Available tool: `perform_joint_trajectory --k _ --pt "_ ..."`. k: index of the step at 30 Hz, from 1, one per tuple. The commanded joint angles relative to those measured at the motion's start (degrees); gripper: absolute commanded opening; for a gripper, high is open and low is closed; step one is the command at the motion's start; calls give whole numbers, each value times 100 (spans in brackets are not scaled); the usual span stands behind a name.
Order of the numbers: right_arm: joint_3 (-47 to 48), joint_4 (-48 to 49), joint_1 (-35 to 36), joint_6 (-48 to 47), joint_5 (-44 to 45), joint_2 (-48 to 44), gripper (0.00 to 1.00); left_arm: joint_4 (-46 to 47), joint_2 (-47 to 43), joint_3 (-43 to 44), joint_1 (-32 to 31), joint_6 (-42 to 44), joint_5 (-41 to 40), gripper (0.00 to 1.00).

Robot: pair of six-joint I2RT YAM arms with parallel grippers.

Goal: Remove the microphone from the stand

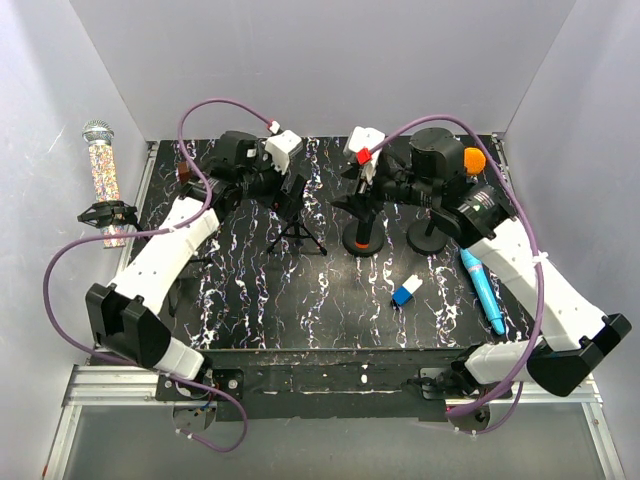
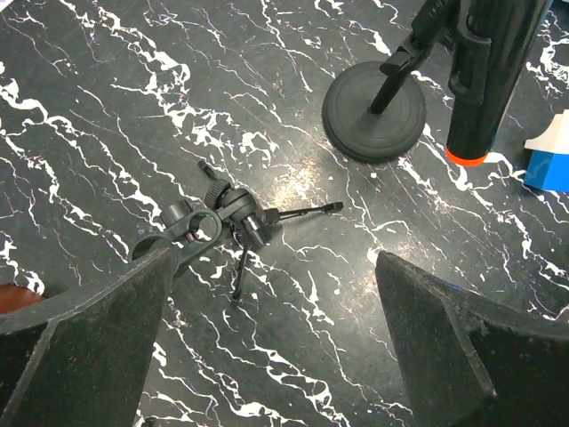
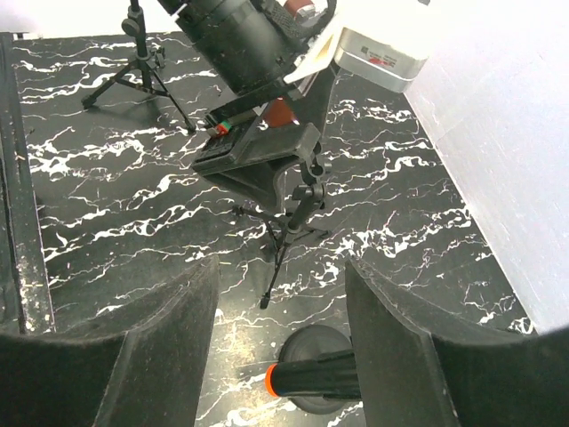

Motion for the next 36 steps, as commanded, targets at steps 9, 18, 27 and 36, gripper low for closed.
perform_joint_trajectory --k 9,18,27,36 --pt "139 -257 -114 -177 277 -388 66 -1133 955 1493 -8 727 -560 98" --pt "113 -152 -122 -90 180 -256 66 -1177 1507 1527 -60 826 -100 72" --pt "-90 -73 -122 -115 136 -300 66 -1688 2080 1810 -60 649 -137 63" --pt "-186 -46 -175 -204 163 -361 66 -1741 2440 2442 -60 860 -576 23"
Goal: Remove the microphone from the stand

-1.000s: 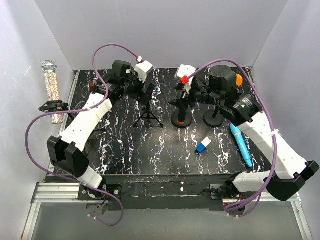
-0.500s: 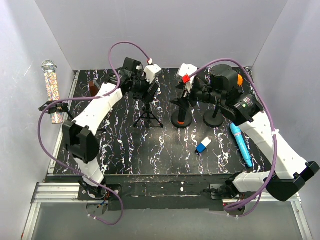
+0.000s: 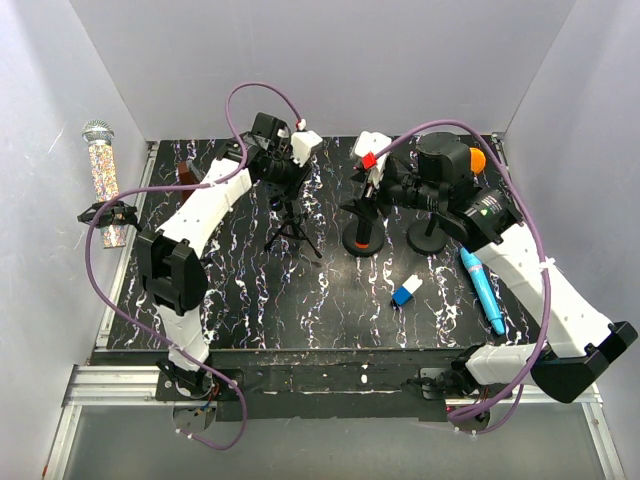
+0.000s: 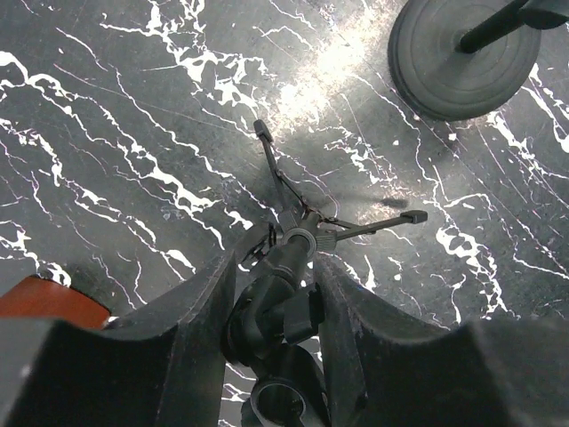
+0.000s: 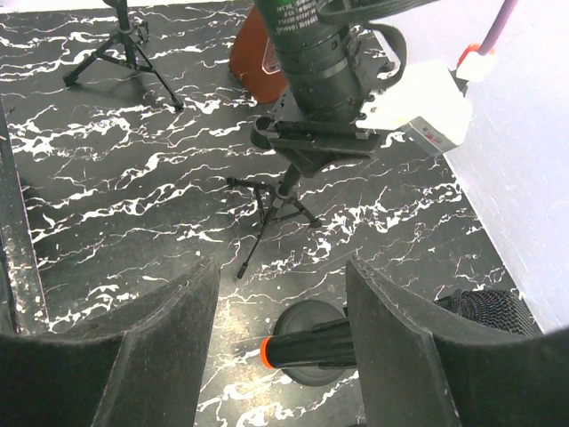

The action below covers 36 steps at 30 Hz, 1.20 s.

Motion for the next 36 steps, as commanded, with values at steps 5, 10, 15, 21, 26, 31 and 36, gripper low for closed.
perform_joint_trajectory --k 5,10,15,21,26,31,36 --pt "-93 247 -92 -53 -6 -127 66 260 262 533 -43 268 -642 12" --pt "-102 238 -110 -70 21 -145 66 709 596 700 62 471 -1108 1" --pt "-75 291 -119 -27 222 -136 66 1069 1123 1244 247 339 -1583 0" --pt "-75 466 -171 105 653 -163 66 1009 1519 1746 317 243 -1645 55" --pt "135 449 -347 360 995 -145 66 789 1213 2001 317 -144 -788 86" --pt "653 -226 -619 895 1645 109 67 1244 247 1511 309 -565 1006 98" --pt "427 -483 -725 1669 2286 189 73 1571 -440 886 195 -1057 1642 98"
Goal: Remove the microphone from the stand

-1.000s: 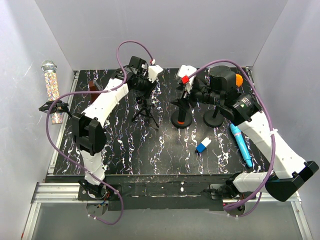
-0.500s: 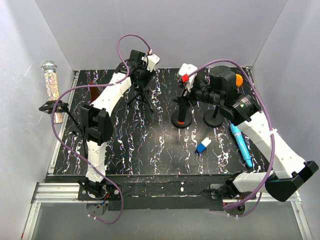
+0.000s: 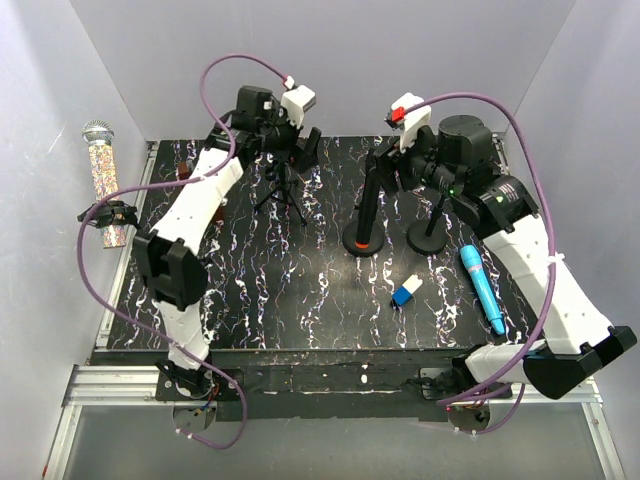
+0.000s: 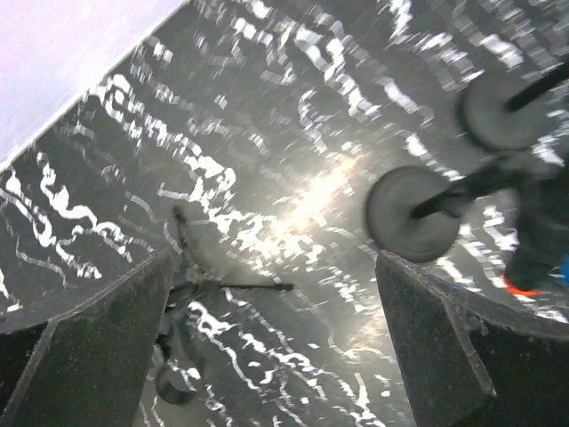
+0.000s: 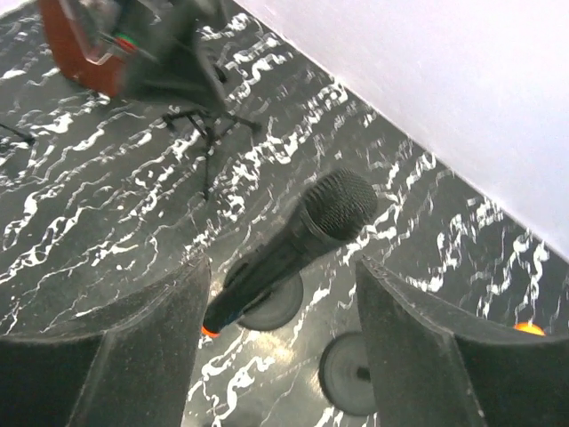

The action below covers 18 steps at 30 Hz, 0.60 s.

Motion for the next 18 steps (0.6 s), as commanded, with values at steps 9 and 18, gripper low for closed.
perform_joint_trajectory --k 9,18 --pt "-123 -229 -50 1773 1331 542 80 487 -1060 -362 -145 -600 708 98" --pt "246 -308 -6 2319 1446 1290 77 540 -1464 -704 -145 -600 690 98"
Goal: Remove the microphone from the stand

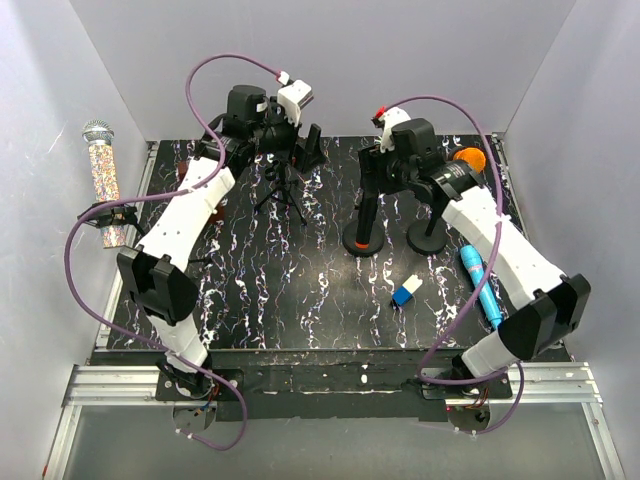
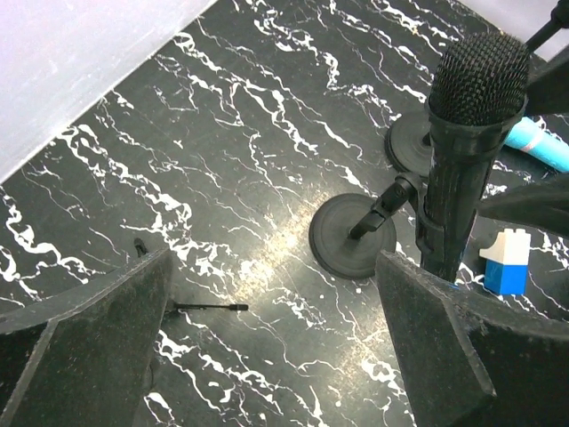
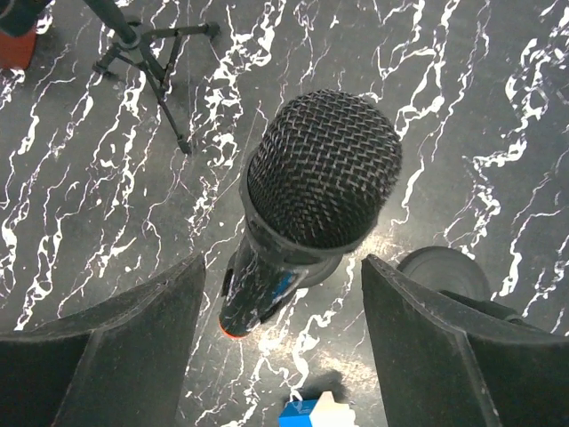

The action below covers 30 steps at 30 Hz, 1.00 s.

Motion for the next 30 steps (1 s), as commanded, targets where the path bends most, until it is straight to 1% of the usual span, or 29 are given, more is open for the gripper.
perform_joint_trajectory --k 1,4,5,8,9,10,12,14,16,17,19,21,23,25,28,30 --pt "358 96 40 378 231 224 77 9 -531 -230 8 27 6 98" --pt "288 166 40 404 372 382 73 9 -689 -345 8 63 -20 98" --pt "252 184 40 396 372 409 69 9 -759 -397 8 80 -38 98" --pt "60 245 40 255 57 383 47 -9 -891 -573 0 133 -29 98" --pt "-63 324 40 133 -84 322 42 -18 -944 -643 8 168 -3 98" --pt "-169 377 40 62 -285 277 38 -18 -1005 -739 8 220 41 98" --pt "-415 578 14 -87 -715 128 33 -9 -1137 -959 8 326 216 98" --pt "-827 894 -13 -377 -1741 -65 29 113 -1313 -1231 8 440 480 98" --pt "-1170 1307 -74 -606 -2840 -276 29 437 -1506 -1600 8 388 691 98" --pt "-1302 1492 -83 -867 -3358 -372 29 657 -1577 -1749 8 309 787 98" --pt "-1356 1678 -83 -1089 -4290 -435 29 974 -1691 -1944 8 151 1129 98" --pt "-1164 1635 -83 -1230 -4951 -339 28 1098 -1683 -1971 8 37 1481 98" --pt "-918 1503 -74 -1466 -5505 -146 25 1081 -1630 -1962 0 36 1771 98" --pt "-794 1502 -83 -1756 -5762 -13 22 1028 -1656 -2067 8 263 2087 98" --pt "-566 1276 -83 -2230 -5850 145 17 818 -1875 -2374 8 939 2388 98" --pt "-399 942 -83 -2748 -5929 233 15 389 -1999 -2498 8 1484 2423 98"
